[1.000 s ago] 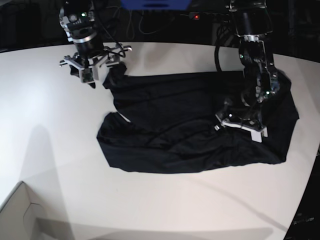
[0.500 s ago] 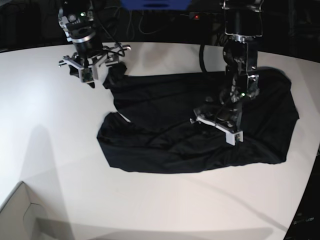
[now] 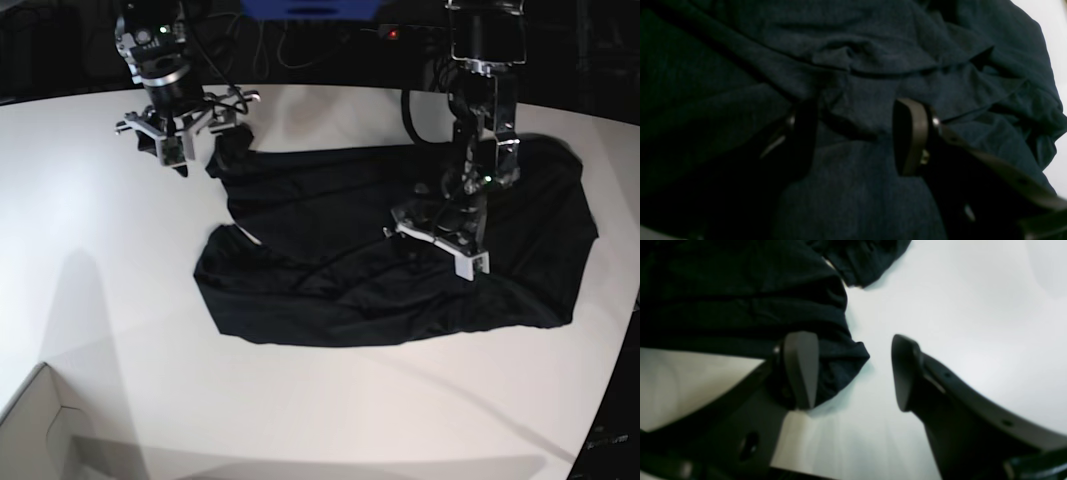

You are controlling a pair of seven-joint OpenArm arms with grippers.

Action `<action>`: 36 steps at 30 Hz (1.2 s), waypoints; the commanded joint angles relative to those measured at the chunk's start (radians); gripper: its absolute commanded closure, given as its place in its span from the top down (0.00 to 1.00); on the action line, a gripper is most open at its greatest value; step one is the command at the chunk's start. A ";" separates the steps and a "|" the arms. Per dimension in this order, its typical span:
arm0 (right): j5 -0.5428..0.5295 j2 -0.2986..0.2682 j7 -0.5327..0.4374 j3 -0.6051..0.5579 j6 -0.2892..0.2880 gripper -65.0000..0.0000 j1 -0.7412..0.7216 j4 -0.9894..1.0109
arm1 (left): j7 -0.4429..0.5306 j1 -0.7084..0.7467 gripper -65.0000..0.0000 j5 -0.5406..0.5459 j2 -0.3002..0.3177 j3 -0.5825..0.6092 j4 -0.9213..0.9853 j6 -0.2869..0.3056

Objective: Layout the t-shirt on the table in an organized manner, then fold the t-shirt properly
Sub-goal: 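Grasp the shirt fabric with the left gripper and pull it outward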

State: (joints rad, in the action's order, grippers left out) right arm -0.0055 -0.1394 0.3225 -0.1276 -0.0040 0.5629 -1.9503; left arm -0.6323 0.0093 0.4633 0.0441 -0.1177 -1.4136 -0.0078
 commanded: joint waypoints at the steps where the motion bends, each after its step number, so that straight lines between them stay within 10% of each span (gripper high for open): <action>1: -0.001 -0.015 -0.024 -0.002 -0.001 0.54 -0.001 -0.014 | 0.007 -0.018 0.46 0.005 0.000 -0.003 -0.014 0.002; 8: -0.001 -0.016 -0.024 0.001 -0.001 0.54 0.003 -0.014 | 0.009 -0.024 0.00 0.007 -0.003 -0.003 -0.016 0.004; 36: -0.001 -0.016 -0.026 0.003 -0.001 0.54 0.030 0.025 | -0.001 -0.392 0.01 0.004 0.009 -0.061 -0.033 0.002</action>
State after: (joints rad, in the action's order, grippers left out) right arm -0.0055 -0.1524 0.3164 -0.1265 -0.0036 0.5858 -1.9068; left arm -0.6586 -0.3462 0.4614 0.0494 -0.1795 -1.4277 -0.0082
